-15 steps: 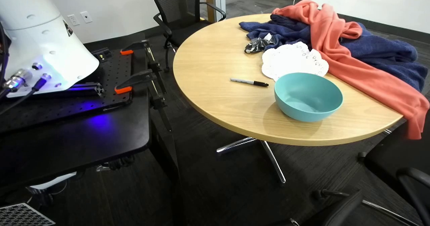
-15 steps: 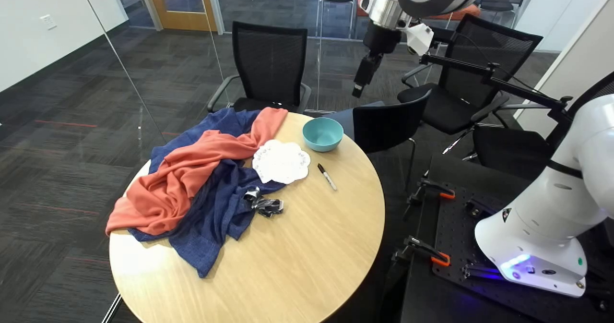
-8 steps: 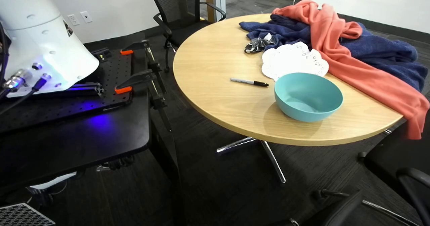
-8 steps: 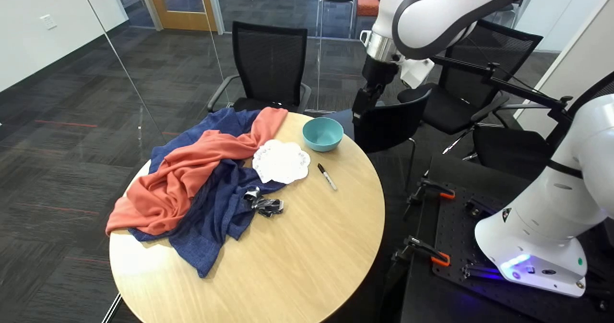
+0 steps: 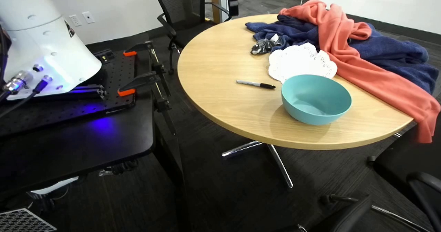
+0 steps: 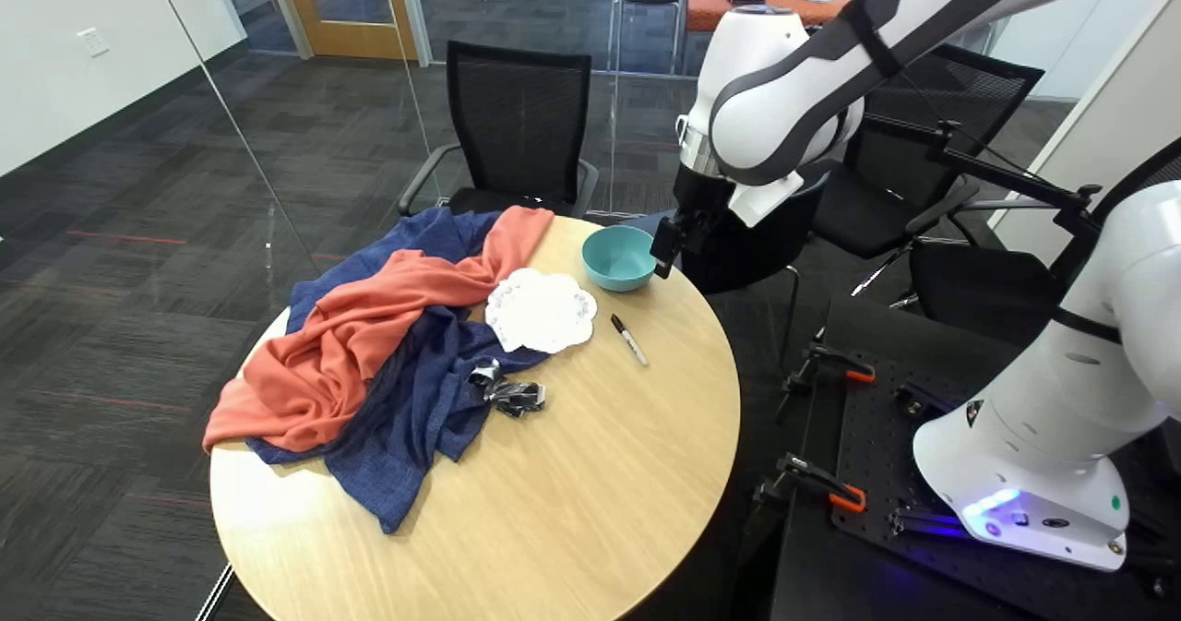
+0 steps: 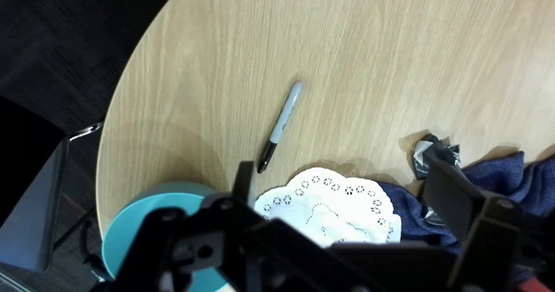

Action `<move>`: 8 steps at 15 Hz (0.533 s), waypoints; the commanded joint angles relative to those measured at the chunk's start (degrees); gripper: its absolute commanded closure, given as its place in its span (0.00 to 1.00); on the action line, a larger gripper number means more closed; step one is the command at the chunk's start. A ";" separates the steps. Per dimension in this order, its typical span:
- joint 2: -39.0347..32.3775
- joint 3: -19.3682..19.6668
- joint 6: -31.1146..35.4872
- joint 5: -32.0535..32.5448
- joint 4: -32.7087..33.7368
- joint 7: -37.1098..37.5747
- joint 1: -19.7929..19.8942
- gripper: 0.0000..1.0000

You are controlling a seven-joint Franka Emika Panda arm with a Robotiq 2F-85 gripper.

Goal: Put the pen in the bowl

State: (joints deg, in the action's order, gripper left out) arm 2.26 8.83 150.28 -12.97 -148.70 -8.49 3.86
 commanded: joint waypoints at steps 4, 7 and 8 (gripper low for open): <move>-13.37 -4.53 6.82 -7.47 6.20 1.22 0.68 0.00; -18.82 -5.92 8.54 -7.34 9.87 1.92 1.68 0.00; -20.35 -6.21 8.74 -7.04 10.99 2.31 2.04 0.00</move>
State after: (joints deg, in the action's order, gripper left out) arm -13.05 4.33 157.65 -19.68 -141.88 -7.77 4.18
